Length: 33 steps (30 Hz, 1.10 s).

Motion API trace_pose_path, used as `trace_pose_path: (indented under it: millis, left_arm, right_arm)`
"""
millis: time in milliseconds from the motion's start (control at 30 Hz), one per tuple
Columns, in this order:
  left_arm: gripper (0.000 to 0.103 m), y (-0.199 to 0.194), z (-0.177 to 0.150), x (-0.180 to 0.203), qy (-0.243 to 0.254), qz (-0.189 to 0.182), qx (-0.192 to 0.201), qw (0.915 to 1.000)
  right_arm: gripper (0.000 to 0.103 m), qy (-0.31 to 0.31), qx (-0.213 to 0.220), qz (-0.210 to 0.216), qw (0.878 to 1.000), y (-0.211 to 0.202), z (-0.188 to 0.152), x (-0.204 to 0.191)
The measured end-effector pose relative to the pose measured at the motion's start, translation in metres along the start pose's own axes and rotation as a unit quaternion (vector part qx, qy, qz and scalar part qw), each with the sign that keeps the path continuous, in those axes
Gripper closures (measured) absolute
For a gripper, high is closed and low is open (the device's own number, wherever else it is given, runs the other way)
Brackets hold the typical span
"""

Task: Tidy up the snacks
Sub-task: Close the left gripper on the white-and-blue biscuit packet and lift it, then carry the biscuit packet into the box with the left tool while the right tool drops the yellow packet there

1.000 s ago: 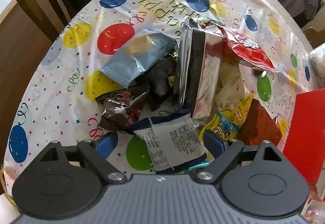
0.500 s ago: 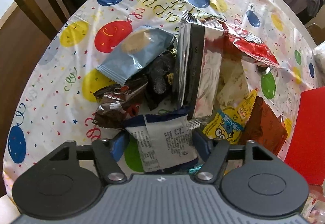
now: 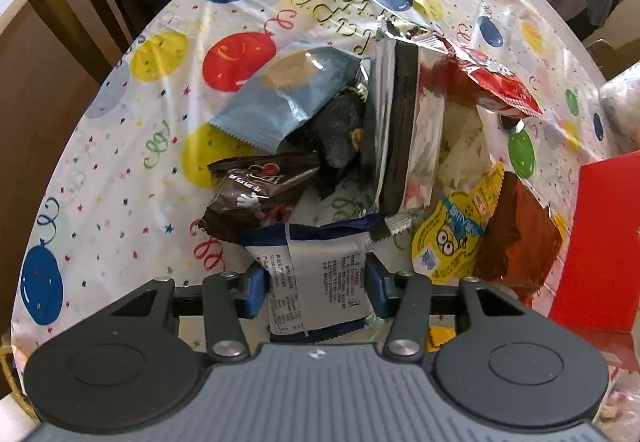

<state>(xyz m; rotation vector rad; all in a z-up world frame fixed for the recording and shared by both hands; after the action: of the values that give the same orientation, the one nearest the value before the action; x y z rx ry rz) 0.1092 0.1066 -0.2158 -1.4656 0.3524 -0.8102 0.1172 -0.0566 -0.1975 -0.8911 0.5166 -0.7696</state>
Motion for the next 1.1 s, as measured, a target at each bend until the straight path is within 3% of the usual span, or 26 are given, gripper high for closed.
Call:
trace_pose_path:
  millis: [333,700,900,1100]
  left_arm:
    - [0.055,-0.023,-0.021,-0.012,0.037,-0.021,-0.004,0.9991]
    - [0.055,-0.063,-0.038,0.0,0.098,-0.074,0.009,0.9924]
    - [0.055,-0.091,-0.04,0.02,0.149,-0.106,0.032,0.9827]
    - [0.055,-0.127,-0.044,0.063,0.226,-0.129,0.074,0.9627]
  right_arm:
    - [0.064,0.041,0.023,-0.016,0.999,-0.032,-0.008,0.001]
    - [0.064,0.073,0.061,-0.031,0.995,-0.08,-0.007,0.011]
    - [0.064,0.071,0.093,-0.042,0.992,-0.111,0.003,0.028]
    - [0.064,0.067,0.125,-0.051,0.989,-0.14,0.019,0.056]
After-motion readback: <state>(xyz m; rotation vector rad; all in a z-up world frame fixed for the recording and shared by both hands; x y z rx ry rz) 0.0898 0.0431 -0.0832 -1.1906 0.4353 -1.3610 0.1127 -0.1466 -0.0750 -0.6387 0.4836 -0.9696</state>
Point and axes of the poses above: each gripper's, at about its wrist camera, not at the fingertips, and y roughly the way its jaws point, x to its right, z to its top, the point moved 6 cm from there along y, roughly the way its jaws point, and after that the axes turned 1 degree about -y, right-handed, at the moved point
